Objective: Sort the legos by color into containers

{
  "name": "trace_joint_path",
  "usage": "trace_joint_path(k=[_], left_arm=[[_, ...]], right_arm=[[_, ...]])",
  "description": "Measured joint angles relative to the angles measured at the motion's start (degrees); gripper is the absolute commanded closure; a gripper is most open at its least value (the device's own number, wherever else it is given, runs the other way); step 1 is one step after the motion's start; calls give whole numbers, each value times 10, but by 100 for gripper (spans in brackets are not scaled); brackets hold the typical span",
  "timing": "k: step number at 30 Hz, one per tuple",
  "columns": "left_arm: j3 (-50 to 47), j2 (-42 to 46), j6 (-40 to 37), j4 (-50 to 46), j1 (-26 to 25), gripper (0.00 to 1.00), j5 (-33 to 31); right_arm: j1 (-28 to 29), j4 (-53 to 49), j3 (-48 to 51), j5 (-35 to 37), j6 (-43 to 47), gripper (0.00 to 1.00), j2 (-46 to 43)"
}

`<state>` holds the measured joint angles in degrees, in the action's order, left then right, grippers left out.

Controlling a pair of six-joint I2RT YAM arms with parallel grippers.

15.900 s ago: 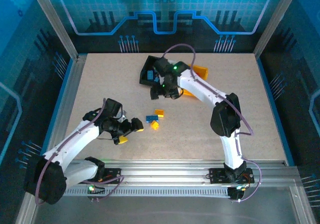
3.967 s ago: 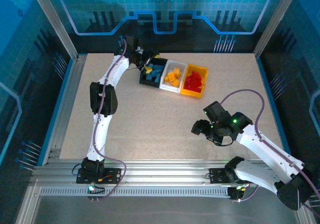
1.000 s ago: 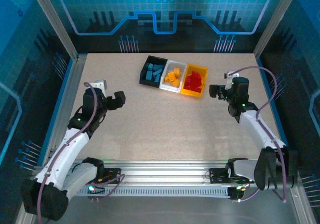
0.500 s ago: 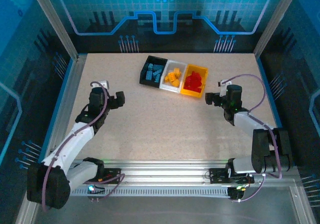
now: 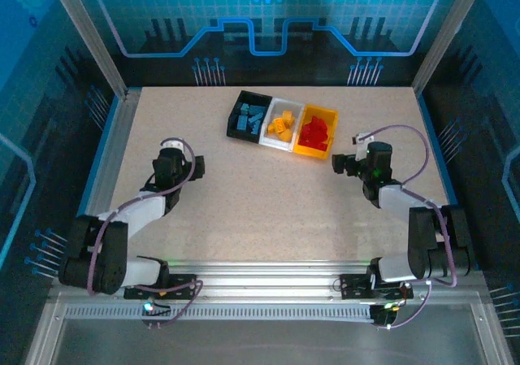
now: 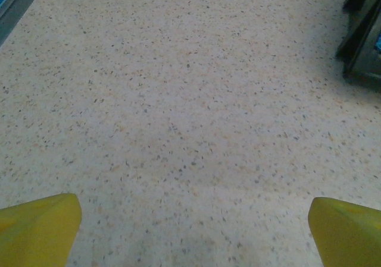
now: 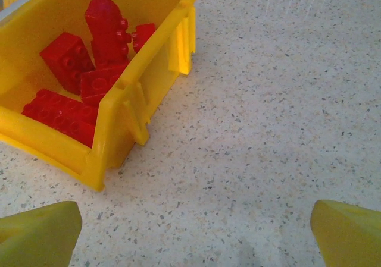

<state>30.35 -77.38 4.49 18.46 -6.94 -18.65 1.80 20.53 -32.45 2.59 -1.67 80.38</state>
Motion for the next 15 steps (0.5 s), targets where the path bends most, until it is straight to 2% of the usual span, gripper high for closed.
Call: trace_joint_path(k=[6,11,15], left_arm=[[2,-63,-18,60,14,1,8],[3,-93,-41,113,30,1,54],[-38,-93,-44,203,56,1,99]], right_arm=[[0,2,2,-2,7,0,0],[0,5,2,-3,10,0,0],[0,12,6,-5,14,0,0]])
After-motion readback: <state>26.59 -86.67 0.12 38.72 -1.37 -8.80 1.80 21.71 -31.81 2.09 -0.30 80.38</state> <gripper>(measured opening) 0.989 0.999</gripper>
